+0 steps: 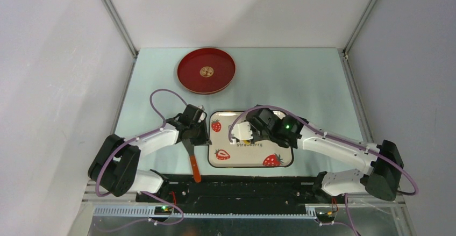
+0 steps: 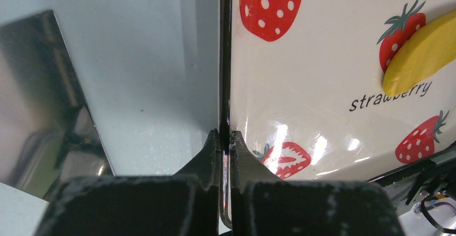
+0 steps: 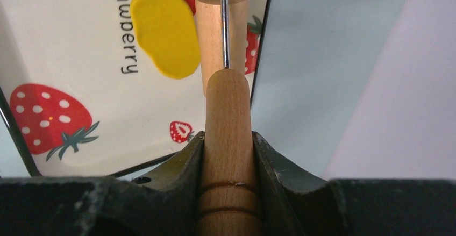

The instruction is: Roll out the dumpling wrappers from the dough

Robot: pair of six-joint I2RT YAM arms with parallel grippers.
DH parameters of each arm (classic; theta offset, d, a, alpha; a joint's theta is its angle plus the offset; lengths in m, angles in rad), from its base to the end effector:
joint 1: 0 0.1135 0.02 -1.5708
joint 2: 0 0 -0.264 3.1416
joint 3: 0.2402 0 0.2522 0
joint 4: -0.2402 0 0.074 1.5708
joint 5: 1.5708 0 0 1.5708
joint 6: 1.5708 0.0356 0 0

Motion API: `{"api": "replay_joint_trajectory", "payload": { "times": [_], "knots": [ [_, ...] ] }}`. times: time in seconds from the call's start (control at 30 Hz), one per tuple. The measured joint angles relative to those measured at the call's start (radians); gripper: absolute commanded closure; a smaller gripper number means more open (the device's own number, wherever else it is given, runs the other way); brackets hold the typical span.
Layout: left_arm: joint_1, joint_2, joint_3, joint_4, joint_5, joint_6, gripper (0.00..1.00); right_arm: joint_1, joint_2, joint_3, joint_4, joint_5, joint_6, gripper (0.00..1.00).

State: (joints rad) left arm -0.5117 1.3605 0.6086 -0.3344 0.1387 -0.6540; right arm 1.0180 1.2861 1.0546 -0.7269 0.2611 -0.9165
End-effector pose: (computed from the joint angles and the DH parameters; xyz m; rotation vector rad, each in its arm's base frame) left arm 0.2031 -0.1197 0.1515 -0.1491 2.7591 -0.5360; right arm 0.1445 0.2167 0.2804 -2.0022 1.5065 -0.2881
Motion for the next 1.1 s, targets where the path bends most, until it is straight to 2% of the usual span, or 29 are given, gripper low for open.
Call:
{"api": "replay_joint_trajectory", "payload": {
  "times": [0.27,1.1],
  "knots": [
    [0.0,0.0,0.0,0.0,0.0,0.0,1.0,0.035,0.016,0.0,0.066,0.005,-0.007,1.0],
    [0.0,0.0,0.0,0.0,0.0,0.0,1.0,0.055,0.101,-0.026,0.04,-0.006,-0.003,1.0]
  ]
}}
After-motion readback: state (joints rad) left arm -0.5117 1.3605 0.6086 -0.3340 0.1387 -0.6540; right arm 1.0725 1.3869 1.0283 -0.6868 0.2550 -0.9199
